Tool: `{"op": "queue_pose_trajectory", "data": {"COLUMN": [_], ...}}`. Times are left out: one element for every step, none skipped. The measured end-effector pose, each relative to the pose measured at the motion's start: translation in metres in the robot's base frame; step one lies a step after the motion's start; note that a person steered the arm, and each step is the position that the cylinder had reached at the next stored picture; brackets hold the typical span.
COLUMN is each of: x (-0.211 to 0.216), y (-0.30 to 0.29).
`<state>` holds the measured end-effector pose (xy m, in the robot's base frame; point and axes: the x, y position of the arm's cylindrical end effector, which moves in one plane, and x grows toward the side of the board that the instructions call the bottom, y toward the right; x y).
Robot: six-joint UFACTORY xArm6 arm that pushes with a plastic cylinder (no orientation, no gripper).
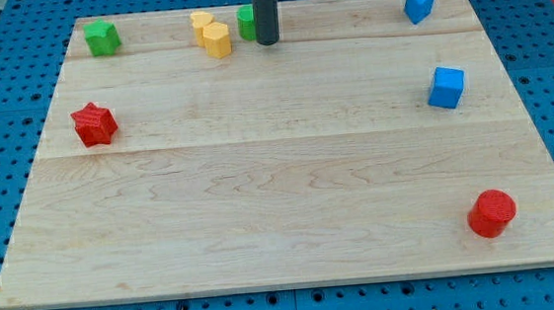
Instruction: Slide the yellow heart and yellow hexagon to down
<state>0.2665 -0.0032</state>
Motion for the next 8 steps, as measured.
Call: {"op": "queue_pose_trajectory", "data": {"x": [0.000,0.000,0.000,0.003,0.042,0.050,0.050,0.049], "y": [-0.006,-0.024,-0.031,-0.031,-0.062,-0.106,-0.138,-0.138]}}
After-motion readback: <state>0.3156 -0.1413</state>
